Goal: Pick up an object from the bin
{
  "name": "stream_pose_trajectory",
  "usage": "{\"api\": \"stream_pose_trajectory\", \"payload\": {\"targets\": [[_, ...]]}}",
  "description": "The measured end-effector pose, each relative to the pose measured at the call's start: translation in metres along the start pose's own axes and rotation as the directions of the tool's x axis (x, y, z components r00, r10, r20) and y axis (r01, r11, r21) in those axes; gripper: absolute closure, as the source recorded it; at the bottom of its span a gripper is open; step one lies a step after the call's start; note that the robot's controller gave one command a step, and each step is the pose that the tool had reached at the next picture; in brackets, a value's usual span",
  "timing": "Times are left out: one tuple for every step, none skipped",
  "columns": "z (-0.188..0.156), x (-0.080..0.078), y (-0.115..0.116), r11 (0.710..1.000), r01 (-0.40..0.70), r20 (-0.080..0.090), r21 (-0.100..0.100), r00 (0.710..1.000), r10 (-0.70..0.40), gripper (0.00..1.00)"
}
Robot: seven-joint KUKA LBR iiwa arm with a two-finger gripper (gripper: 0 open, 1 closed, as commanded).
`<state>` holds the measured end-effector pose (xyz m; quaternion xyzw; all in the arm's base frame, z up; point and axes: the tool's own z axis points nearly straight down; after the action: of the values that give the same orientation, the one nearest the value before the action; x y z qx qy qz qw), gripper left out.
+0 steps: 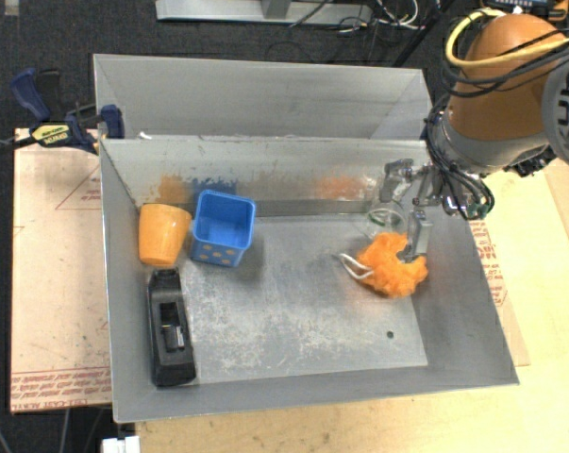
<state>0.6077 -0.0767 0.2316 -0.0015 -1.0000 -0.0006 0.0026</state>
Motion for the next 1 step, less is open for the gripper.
{"api": "stream_pose_trajectory", "payload": {"targets": [[-0.0027,0.0001,0.0003,1.0,0.001,0.003,0.0,1.0,-0.001,0.0]]}}
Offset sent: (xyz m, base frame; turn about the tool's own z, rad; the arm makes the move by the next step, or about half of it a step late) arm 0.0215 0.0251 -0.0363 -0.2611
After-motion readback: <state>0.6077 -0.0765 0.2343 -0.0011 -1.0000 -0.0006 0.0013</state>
